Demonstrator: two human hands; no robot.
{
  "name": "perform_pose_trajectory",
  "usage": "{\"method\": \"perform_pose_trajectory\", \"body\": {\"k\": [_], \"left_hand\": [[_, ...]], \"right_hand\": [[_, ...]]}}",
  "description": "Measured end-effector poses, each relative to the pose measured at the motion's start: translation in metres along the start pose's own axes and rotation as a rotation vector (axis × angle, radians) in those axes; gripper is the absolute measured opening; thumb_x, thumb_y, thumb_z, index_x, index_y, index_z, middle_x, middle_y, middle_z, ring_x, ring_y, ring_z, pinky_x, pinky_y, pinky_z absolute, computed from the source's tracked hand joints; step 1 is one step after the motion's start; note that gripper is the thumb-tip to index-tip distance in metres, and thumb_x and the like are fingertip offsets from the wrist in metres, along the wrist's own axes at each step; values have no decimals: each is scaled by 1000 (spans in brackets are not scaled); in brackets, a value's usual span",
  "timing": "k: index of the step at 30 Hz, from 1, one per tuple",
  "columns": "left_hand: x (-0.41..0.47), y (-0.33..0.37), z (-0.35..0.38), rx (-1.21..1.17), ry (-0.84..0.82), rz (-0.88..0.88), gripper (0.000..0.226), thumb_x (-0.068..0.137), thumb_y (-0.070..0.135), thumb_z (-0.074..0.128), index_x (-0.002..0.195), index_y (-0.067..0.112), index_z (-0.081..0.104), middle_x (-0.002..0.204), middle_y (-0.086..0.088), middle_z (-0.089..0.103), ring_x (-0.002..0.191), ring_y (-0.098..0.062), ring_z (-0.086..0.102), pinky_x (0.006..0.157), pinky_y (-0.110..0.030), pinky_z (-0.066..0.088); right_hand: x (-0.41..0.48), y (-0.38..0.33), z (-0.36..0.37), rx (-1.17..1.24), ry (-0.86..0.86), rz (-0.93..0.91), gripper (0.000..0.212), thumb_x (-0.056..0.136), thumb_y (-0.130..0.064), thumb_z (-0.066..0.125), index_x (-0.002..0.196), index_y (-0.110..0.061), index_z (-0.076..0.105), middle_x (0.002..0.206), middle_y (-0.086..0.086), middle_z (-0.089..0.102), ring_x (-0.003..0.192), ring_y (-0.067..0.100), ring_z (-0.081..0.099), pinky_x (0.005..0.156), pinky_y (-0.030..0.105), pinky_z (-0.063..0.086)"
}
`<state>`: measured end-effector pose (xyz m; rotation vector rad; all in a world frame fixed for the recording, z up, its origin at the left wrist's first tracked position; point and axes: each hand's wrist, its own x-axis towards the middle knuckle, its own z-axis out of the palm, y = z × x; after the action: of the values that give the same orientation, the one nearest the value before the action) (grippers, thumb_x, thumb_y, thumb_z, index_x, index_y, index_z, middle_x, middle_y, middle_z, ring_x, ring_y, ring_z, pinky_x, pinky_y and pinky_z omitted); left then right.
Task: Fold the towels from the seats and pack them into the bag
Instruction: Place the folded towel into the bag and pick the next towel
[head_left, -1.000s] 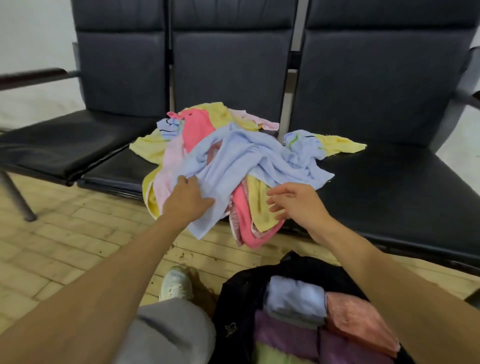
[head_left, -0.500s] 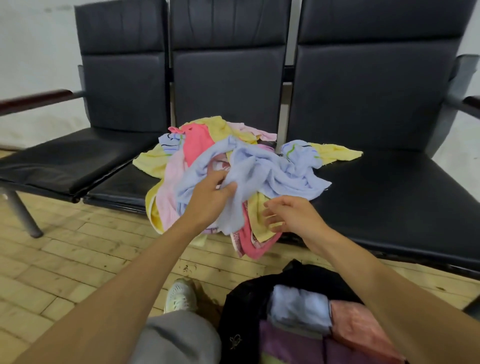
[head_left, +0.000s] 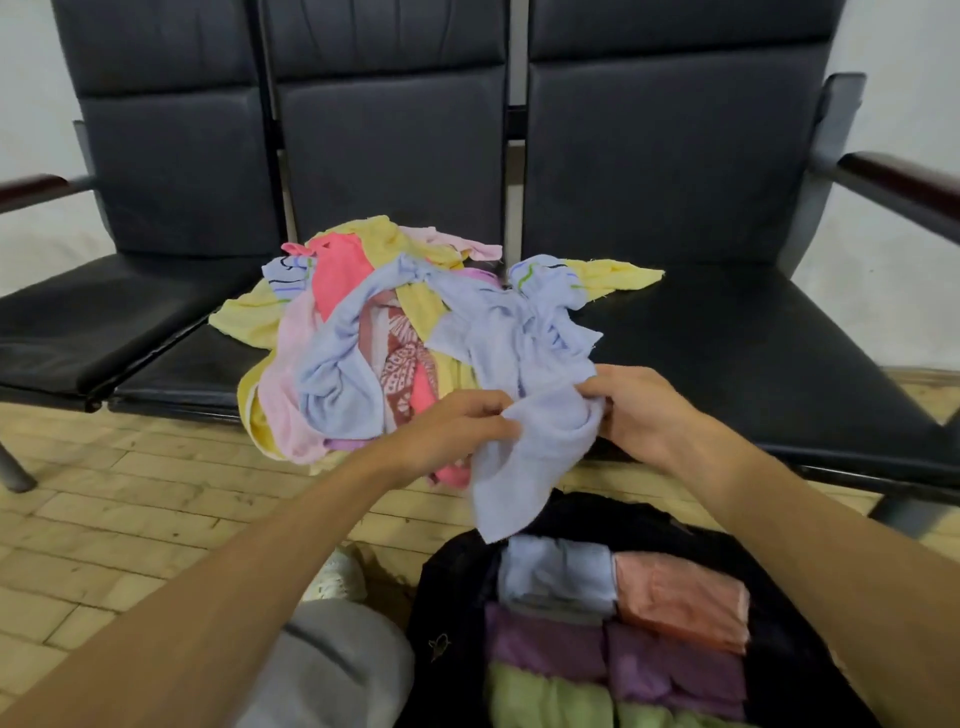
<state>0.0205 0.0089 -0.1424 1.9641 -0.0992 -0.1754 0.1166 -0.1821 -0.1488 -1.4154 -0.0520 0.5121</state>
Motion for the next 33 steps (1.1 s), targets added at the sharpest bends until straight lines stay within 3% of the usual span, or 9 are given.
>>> {"method": "perform_pose_trajectory", "body": {"k": [5,8,11,15,17,19,23,26,33], "left_hand": [[5,-9,28,36,4,-55,24,96,18,58,120,17,59,124,5,61,116,-10,58,101,-27,46],[13,-10,40,155,79,-110,35,96,23,57,130,24,48,133,11,51,110,5,53,86,-16,47],[20,-15,58,354,108,-117,54,95,20,58,142,16,31,143,-1,39,117,-10,51,88,-17,45],[27,-17,86,194,229,-189,47,95,15,58,135,16,35,124,5,43,99,-4,54,72,-11,44],[31,-18,98,65,359,-226,21,93,8,57,107,19,46,100,6,46,78,3,51,62,-9,40],[33,-22,105,23,462,-223,28,90,0,54,78,22,41,80,4,40,62,0,46,57,-13,36],[34,-27,100,-135,537,-348,2,93,8,52,93,10,54,87,-5,58,75,-12,55,67,-24,45],[42,-22,94,-326,563,-350,30,91,12,54,117,-3,57,104,-14,69,85,-20,67,68,-26,53],[46,-13,101,-490,526,-278,6,86,-3,56,85,3,57,74,-13,60,52,-17,50,42,-24,32]], "right_hand": [[-32,-13,-58,-363,-73,4,20,82,6,56,99,5,67,87,15,68,80,22,65,68,31,52],[-44,-13,-76,-499,-72,19,11,79,4,57,88,3,65,83,16,63,78,23,60,71,34,47],[-50,-13,-70,-570,-104,33,9,79,0,56,77,-8,55,74,11,44,69,22,42,60,32,33],[-52,-8,-69,-497,-133,75,14,71,-5,59,84,1,61,81,14,56,76,25,56,68,34,42],[-53,-3,-74,-457,-115,86,33,73,-3,58,100,16,59,89,19,60,79,25,56,68,34,43],[-55,3,-79,-465,-115,67,37,84,-2,59,113,20,54,100,31,65,79,24,58,60,28,47],[-62,10,-83,-523,-129,51,34,93,-29,65,98,4,65,86,19,60,74,25,54,63,33,46],[-63,14,-86,-529,-32,-12,25,90,-21,67,86,3,63,77,13,54,68,23,49,61,32,42],[-75,7,-81,-448,-47,6,10,85,-4,54,86,-9,63,79,11,48,71,25,43,54,28,34]]}}
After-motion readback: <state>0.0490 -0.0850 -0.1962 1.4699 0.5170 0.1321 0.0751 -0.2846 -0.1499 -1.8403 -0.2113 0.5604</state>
